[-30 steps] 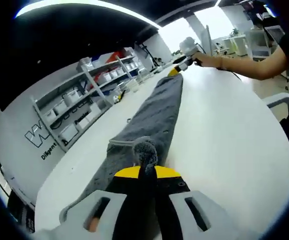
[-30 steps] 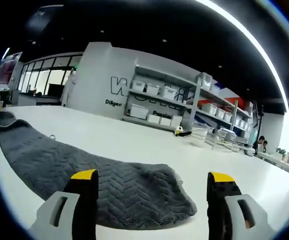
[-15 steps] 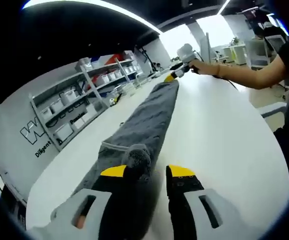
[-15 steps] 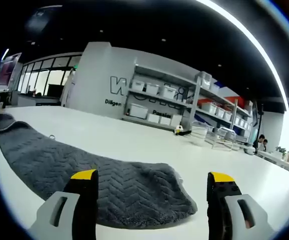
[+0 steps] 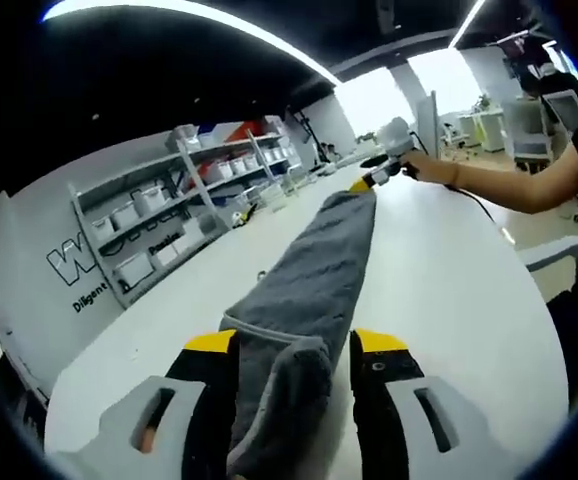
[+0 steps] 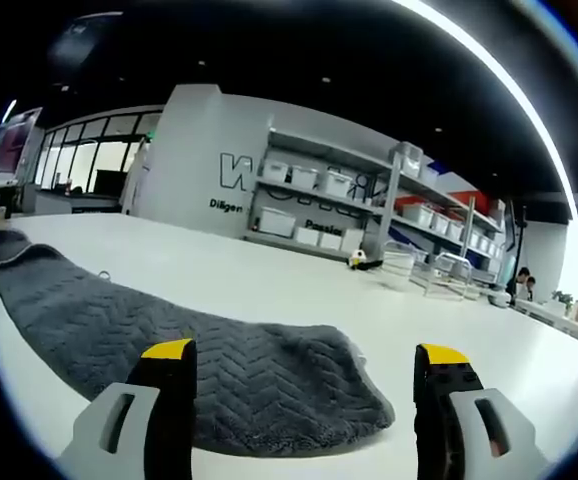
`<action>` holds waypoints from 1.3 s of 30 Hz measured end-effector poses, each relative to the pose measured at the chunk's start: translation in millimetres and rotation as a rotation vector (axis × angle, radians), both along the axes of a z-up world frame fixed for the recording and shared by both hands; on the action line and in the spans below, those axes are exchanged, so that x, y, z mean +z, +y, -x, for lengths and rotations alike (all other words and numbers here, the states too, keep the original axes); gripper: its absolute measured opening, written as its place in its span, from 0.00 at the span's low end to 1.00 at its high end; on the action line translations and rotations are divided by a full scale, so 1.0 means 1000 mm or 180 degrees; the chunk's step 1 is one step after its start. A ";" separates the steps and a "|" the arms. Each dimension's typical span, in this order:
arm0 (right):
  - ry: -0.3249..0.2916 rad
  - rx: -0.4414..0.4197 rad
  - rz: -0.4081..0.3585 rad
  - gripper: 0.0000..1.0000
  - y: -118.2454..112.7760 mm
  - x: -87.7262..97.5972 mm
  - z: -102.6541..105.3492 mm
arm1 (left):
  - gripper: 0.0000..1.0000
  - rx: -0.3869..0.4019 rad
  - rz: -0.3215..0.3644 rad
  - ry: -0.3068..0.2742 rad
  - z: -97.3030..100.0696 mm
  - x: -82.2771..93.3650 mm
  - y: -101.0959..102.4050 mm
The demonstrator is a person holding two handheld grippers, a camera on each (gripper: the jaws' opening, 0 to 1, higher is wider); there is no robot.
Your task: Open the folded towel by lifting each exposed corner and separating the folded layers until the towel lies flat within the target outline without major curled edges
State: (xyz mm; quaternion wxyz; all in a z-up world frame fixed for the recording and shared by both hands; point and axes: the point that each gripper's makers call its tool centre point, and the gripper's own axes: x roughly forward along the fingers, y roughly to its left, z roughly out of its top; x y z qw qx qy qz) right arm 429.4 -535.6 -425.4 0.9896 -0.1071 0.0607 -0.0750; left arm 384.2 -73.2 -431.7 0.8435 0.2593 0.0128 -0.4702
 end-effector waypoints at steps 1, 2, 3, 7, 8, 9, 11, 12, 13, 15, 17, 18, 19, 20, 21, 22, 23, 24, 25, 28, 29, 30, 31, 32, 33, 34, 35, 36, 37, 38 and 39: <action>-0.0003 0.0003 -0.0002 0.91 0.000 0.000 0.000 | 0.41 -0.0001 0.0007 0.0009 -0.002 0.000 -0.002; 0.0004 0.0006 -0.0001 0.91 0.001 0.000 0.000 | 0.40 0.0000 0.0002 0.0025 -0.004 -0.002 -0.003; 0.0007 0.0009 -0.0001 0.91 0.001 -0.001 0.000 | 0.39 0.0000 -0.0002 0.0041 -0.006 -0.003 -0.005; 0.0012 0.0022 -0.0006 0.91 0.001 -0.001 0.000 | 0.28 -0.0211 -0.0019 0.0166 0.003 -0.010 -0.017; 0.0011 0.0022 -0.0007 0.91 0.001 -0.001 0.000 | 0.27 -0.0220 -0.0030 0.0169 0.004 -0.011 -0.017; 0.0010 0.0022 -0.0007 0.91 0.001 -0.001 0.000 | 0.27 -0.0228 -0.0041 0.0171 0.004 -0.011 -0.018; 0.0002 0.0025 -0.0021 0.91 0.001 0.000 0.000 | 0.25 -0.0186 -0.0204 0.0129 0.003 -0.017 -0.018; 0.0001 0.0023 -0.0029 0.91 0.001 0.000 0.000 | 0.24 -0.0193 -0.0233 0.0151 0.004 -0.019 -0.018; 0.0001 0.0023 -0.0036 0.91 0.001 0.000 0.000 | 0.23 -0.0191 -0.0242 0.0166 0.004 -0.020 -0.017; -0.0001 0.0025 -0.0048 0.91 0.001 0.000 0.000 | 0.20 -0.0182 -0.0268 0.0194 0.005 -0.022 -0.014; -0.0003 0.0024 -0.0051 0.91 0.001 0.000 0.001 | 0.15 -0.0180 -0.0263 0.0196 0.007 -0.020 -0.011; 0.0000 0.0023 -0.0049 0.91 0.001 0.000 0.001 | 0.14 -0.0182 -0.0233 0.0214 0.008 -0.019 -0.010; 0.0003 0.0022 -0.0049 0.91 0.001 -0.001 0.000 | 0.12 -0.0186 -0.0228 0.0224 0.008 -0.019 -0.010; 0.0008 0.0025 -0.0055 0.91 0.001 -0.001 0.000 | 0.10 -0.0192 -0.0232 0.0237 0.010 -0.020 -0.009; 0.0009 0.0025 -0.0063 0.91 0.001 -0.001 0.000 | 0.09 -0.0185 -0.0258 0.0238 0.010 -0.021 -0.008; 0.0009 0.0025 -0.0068 0.91 0.001 -0.001 0.000 | 0.09 -0.0178 -0.0302 0.0247 0.011 -0.023 -0.006; 0.0011 0.0024 -0.0070 0.91 0.001 -0.001 0.000 | 0.09 -0.0182 -0.0312 0.0253 0.012 -0.024 -0.006; 0.0016 0.0024 -0.0074 0.91 0.001 -0.002 0.000 | 0.09 -0.0188 -0.0324 0.0260 0.013 -0.026 -0.006; 0.0019 0.0024 -0.0079 0.91 0.001 -0.002 0.000 | 0.09 -0.0190 -0.0333 0.0261 0.014 -0.027 -0.006; 0.0027 0.0024 -0.0094 0.90 0.000 -0.003 -0.001 | 0.09 -0.0176 -0.0396 0.0245 0.015 -0.033 -0.006; 0.0029 0.0025 -0.0097 0.90 0.000 -0.003 0.000 | 0.10 -0.0159 -0.0418 0.0238 0.014 -0.034 -0.006; 0.0032 0.0025 -0.0106 0.90 0.000 -0.003 0.000 | 0.10 -0.0154 -0.0443 0.0237 0.014 -0.037 -0.006; 0.0033 0.0026 -0.0110 0.90 0.000 -0.003 0.000 | 0.10 -0.0149 -0.0469 0.0235 0.014 -0.040 -0.007; 0.0038 0.0027 -0.0119 0.90 -0.001 -0.004 -0.001 | 0.10 -0.0151 -0.0485 0.0243 0.014 -0.042 -0.008; 0.0040 0.0027 -0.0122 0.90 -0.001 -0.004 -0.001 | 0.10 -0.0163 -0.0523 0.0241 0.015 -0.046 -0.010; 0.0041 0.0028 -0.0126 0.90 -0.001 -0.004 -0.001 | 0.11 -0.0168 -0.0542 0.0230 0.015 -0.047 -0.011; 0.0038 0.0032 -0.0139 0.89 -0.001 -0.004 0.000 | 0.11 -0.0164 -0.0582 0.0201 0.014 -0.049 -0.012; 0.0036 0.0036 -0.0149 0.89 -0.001 -0.004 0.000 | 0.11 -0.0157 -0.0607 0.0181 0.013 -0.049 -0.013; 0.0035 0.0038 -0.0160 0.89 0.000 -0.004 0.000 | 0.11 -0.0152 -0.0627 0.0163 0.013 -0.050 -0.013; 0.0035 0.0037 -0.0167 0.89 0.000 -0.004 0.001 | 0.11 -0.0149 -0.0640 0.0149 0.012 -0.050 -0.014; 0.0035 0.0036 -0.0169 0.89 -0.001 -0.004 0.001 | 0.11 -0.0148 -0.0643 0.0145 0.012 -0.050 -0.014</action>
